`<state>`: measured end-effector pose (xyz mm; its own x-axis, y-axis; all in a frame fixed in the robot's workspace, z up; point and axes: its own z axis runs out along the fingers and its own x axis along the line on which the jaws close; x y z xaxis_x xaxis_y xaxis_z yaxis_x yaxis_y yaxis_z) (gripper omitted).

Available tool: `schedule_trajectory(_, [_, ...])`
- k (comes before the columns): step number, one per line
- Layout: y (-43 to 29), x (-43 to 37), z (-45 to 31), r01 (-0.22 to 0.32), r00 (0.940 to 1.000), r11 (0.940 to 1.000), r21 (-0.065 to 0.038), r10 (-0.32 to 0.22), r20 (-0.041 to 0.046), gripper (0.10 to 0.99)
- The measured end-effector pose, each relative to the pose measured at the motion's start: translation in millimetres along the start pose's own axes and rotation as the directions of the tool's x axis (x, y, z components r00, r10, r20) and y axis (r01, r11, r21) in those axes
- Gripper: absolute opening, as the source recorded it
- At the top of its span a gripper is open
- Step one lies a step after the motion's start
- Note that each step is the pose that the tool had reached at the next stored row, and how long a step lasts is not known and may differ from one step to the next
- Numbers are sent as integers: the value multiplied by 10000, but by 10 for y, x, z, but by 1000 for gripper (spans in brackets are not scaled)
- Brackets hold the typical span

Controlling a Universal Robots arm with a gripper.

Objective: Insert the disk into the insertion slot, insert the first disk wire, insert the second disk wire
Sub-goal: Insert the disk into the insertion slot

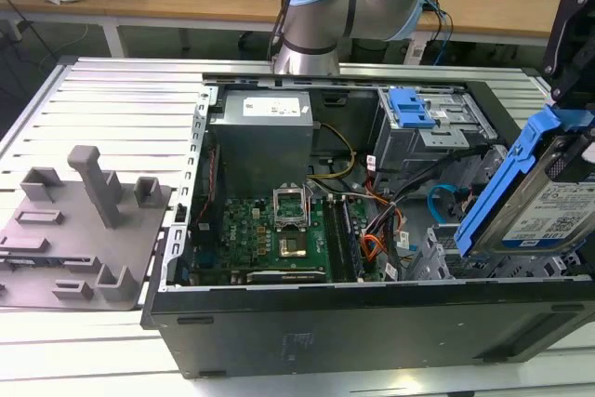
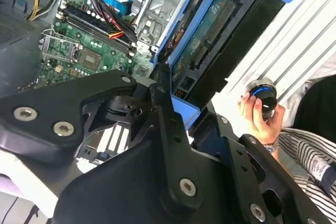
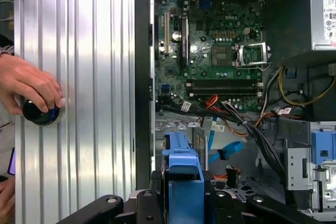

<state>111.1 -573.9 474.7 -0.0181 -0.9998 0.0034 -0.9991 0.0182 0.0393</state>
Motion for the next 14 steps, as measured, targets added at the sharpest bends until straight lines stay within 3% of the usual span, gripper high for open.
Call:
schedule_trajectory(3, [-1,-4,38,0,10000,10000,-1,0,7,365])
schedule_trajectory(8, [0,-175,57,1,10000,10000,0,-1,9,365])
schedule_trajectory(10, [-8,-188,78,-1,10000,10000,-2,1,6,365])
schedule_trajectory(14, [-27,-231,173,0,10000,10000,-10,0,20,365])
